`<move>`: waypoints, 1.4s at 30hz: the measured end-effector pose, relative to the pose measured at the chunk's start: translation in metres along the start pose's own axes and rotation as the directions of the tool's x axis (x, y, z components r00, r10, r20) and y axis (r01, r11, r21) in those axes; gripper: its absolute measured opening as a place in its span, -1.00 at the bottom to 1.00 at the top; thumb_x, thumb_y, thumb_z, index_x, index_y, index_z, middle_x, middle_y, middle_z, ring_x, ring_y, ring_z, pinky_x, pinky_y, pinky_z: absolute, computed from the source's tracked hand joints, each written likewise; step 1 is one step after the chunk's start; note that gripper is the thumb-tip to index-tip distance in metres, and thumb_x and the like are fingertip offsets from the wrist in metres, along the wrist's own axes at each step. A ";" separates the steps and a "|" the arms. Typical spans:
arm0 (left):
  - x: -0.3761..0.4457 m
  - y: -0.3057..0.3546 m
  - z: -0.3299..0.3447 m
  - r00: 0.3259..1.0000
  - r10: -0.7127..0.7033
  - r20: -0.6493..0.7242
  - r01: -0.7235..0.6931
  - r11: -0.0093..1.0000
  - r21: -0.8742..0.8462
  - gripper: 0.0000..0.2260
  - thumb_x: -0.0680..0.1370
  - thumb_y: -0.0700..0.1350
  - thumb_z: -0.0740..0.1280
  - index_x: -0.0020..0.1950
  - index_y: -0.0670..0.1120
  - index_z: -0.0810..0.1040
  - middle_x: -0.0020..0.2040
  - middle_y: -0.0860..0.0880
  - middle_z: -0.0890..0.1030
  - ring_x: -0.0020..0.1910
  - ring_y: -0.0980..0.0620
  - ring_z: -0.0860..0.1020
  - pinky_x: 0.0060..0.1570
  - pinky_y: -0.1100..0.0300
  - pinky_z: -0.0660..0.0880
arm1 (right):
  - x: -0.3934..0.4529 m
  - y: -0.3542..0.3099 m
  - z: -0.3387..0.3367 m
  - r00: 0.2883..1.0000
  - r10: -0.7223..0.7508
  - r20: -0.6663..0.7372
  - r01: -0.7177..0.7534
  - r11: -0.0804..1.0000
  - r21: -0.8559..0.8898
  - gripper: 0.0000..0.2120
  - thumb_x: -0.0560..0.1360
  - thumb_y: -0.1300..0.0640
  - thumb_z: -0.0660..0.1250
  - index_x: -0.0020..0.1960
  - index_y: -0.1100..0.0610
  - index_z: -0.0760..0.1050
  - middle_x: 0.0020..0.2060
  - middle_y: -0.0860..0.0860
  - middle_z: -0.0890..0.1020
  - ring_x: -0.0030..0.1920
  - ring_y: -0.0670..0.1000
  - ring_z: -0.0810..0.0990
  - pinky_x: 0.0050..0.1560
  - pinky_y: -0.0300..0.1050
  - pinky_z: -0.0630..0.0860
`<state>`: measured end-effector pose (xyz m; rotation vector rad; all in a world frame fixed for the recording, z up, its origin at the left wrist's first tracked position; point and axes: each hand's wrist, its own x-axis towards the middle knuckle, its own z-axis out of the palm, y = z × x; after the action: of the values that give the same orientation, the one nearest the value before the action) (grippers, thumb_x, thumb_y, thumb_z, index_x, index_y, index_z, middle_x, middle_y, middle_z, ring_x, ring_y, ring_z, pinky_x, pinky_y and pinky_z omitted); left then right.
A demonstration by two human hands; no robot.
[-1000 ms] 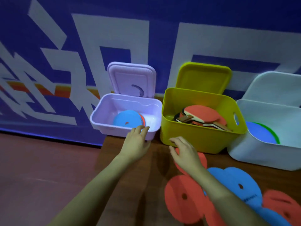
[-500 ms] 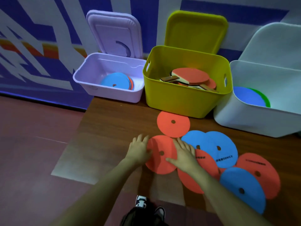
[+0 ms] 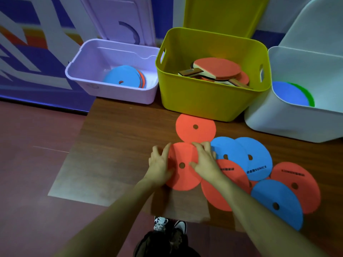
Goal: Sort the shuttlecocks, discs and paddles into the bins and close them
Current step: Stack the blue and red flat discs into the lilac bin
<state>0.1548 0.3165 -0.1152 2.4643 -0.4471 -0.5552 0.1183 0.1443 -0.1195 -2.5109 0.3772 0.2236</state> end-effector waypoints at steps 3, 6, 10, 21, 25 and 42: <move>0.001 -0.005 -0.002 0.998 0.057 -0.032 -0.059 0.997 -0.057 -0.35 0.42 -0.17 0.36 0.48 -0.10 0.23 0.19 -0.16 0.22 0.20 -0.18 0.31 0.28 -0.02 0.30 | 0.009 -0.002 0.002 0.992 -0.079 -0.097 0.092 0.987 0.130 -0.54 0.36 0.33 0.42 0.25 0.18 0.47 0.09 0.13 0.42 0.14 0.19 0.47 0.23 0.01 0.36; 0.007 -0.010 -0.008 0.995 0.036 -0.093 -0.045 0.994 -0.095 -0.36 0.38 -0.06 0.29 0.45 -0.18 0.28 0.20 -0.22 0.24 0.21 -0.17 0.29 0.31 -0.01 0.30 | 0.023 -0.006 -0.001 0.976 -0.107 -0.190 0.115 0.993 0.035 -0.62 0.44 0.22 0.38 0.25 0.17 0.49 0.12 0.12 0.49 0.17 0.17 0.47 0.19 -0.01 0.26; 0.022 -0.026 -0.024 0.980 -0.039 -0.196 0.030 0.998 -0.050 -0.41 0.40 -0.16 0.34 0.42 -0.23 0.32 0.23 -0.31 0.27 0.22 -0.27 0.31 0.25 0.05 0.29 | 0.051 -0.005 -0.010 0.991 -0.035 -0.130 0.020 0.993 -0.117 -0.46 0.55 0.01 0.24 0.48 0.08 0.20 0.46 0.03 0.26 0.45 0.05 0.20 0.35 -0.05 0.05; 0.017 -0.039 -0.021 0.966 -0.173 -0.195 0.210 0.959 0.190 -0.46 0.54 -0.01 0.20 0.49 -0.10 0.17 0.42 -0.19 0.20 0.27 -0.21 0.25 0.25 0.00 0.22 | 0.062 0.009 0.002 0.971 -0.235 -0.052 0.175 0.835 -0.521 -0.56 0.50 -0.06 0.26 0.29 0.16 0.48 0.29 0.20 0.49 0.25 0.21 0.49 0.23 0.12 0.37; 0.015 -0.041 -0.017 0.974 -0.151 -0.169 0.189 0.953 0.237 -0.44 0.57 0.12 0.16 0.51 -0.06 0.13 0.46 -0.17 0.15 0.35 -0.18 0.18 0.30 -0.01 0.17 | 0.054 0.002 0.006 0.913 -0.374 -0.162 0.216 0.781 -0.586 -0.65 0.48 0.07 0.10 -0.05 0.17 0.63 -0.11 0.15 0.69 -0.11 0.15 0.68 -0.11 -0.04 0.56; 0.015 -0.035 -0.039 0.992 -0.035 -0.119 0.042 0.997 0.057 -0.54 0.61 0.03 0.13 0.50 -0.02 0.19 0.45 -0.14 0.26 0.36 -0.16 0.24 0.31 0.00 0.21 | 0.013 -0.038 0.003 0.767 -0.526 -0.368 0.413 0.843 -0.345 -0.78 0.51 0.13 0.20 -0.11 0.14 0.62 -0.25 -0.02 0.68 -0.26 -0.02 0.65 0.09 -0.08 0.39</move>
<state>0.1929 0.3546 -0.1111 2.5512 -0.3742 -0.4143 0.1427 0.1734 -0.1049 -2.7913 -0.1397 -0.5621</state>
